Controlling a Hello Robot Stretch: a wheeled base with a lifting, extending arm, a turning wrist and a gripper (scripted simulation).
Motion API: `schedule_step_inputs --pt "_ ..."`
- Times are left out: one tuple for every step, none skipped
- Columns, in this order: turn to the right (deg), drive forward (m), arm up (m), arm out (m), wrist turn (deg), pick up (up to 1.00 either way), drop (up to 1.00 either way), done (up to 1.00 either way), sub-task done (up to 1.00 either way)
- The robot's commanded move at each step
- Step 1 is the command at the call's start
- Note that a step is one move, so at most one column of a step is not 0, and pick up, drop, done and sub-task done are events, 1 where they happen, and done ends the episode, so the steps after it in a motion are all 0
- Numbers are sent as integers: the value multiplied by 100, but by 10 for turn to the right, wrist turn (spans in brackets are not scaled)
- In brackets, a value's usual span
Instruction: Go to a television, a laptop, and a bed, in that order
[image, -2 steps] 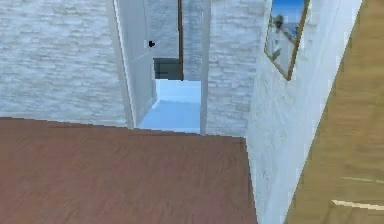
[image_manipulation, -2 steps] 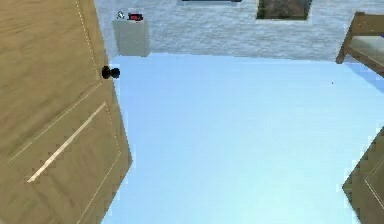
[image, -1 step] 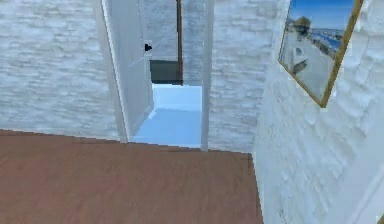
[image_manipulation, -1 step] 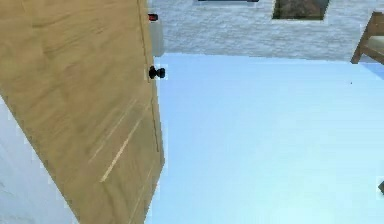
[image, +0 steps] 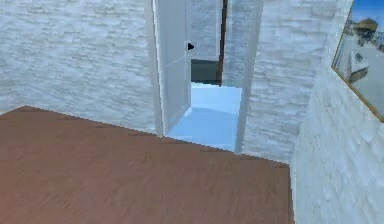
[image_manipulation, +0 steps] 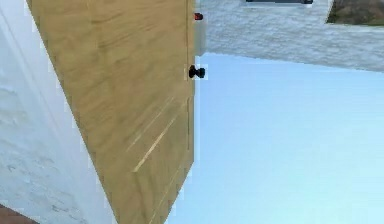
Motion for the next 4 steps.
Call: schedule_step_inputs --pt "-30 0 0 0 0 0 0 0 0" --pt "0 100 0 0 0 0 0 0 0" --pt "0 80 0 0 0 0 0 0 0" --pt "210 0 0 0 0 0 0 0 0"
